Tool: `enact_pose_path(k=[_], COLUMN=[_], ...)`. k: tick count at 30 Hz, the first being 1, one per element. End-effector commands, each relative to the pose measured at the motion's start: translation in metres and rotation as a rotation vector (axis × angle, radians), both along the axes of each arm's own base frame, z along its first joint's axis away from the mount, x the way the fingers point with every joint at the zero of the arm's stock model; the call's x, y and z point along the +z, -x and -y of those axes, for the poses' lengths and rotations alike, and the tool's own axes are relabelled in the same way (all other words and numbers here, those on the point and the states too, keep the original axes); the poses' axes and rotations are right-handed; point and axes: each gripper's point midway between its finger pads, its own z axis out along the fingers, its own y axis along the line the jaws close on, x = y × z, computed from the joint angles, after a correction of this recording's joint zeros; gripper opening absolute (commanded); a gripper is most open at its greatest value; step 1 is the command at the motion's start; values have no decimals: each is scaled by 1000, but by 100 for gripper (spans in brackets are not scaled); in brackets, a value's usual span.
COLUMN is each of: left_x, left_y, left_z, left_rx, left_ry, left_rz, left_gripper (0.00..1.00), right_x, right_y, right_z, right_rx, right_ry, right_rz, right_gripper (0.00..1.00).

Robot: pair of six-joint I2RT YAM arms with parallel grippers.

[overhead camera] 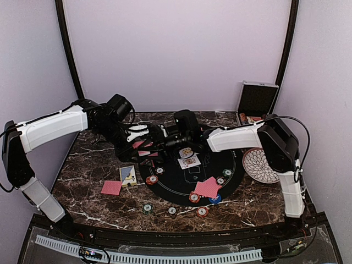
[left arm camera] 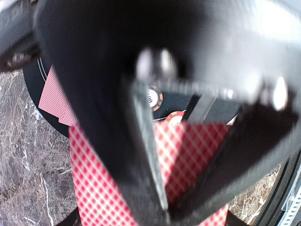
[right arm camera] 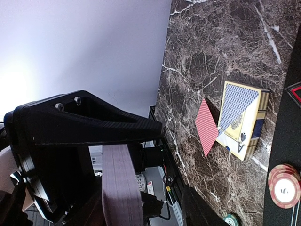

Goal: Distribute texas hold em gaming equipment

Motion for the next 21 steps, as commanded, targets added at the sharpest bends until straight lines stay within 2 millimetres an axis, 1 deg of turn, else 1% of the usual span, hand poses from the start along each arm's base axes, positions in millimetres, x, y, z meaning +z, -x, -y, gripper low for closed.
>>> enact_pose_path(k=[1, 9, 18, 21], left_x=[14, 14, 14, 14], left_y=[1, 1, 1, 2], left_z=[2, 0, 0, -1], left_rx=[-8, -6, -5, -6], left_ry=[28, 27, 26, 25], left_rz=[30, 33, 36, 37], left_gripper=[0, 0, 0, 0], right_x=[-4, 2, 21, 24], right_y=[-8, -11, -11, -10], right_z=[17, 30, 30, 31], right_rx=[-38, -61, -64, -61], right_ry=[25, 23, -16, -19], right_rz=[5, 10, 25, 28], right_gripper=[49, 44, 44, 42])
